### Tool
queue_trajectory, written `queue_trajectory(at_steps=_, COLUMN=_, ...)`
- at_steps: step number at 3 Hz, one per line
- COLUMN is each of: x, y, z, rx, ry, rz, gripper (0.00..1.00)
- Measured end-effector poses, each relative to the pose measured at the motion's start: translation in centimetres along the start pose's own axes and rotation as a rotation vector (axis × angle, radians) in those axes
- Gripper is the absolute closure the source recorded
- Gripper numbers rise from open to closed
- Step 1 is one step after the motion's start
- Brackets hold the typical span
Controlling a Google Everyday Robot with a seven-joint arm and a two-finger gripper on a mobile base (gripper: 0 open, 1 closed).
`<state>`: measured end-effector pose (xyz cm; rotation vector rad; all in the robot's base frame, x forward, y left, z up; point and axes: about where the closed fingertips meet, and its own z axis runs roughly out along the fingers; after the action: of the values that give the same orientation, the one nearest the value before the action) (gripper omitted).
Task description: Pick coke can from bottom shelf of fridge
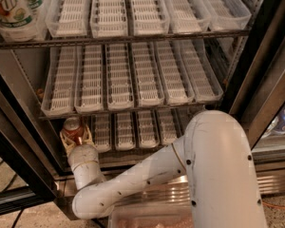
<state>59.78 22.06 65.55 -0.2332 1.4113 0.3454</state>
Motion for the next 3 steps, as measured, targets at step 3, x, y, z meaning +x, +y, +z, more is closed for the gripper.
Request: queue_trajectory(at_steps=3, x=-0.9, y=-4.2, z=-6.7, rx=-0.113, ry=0.266, rz=0.082, gripper=1.00)
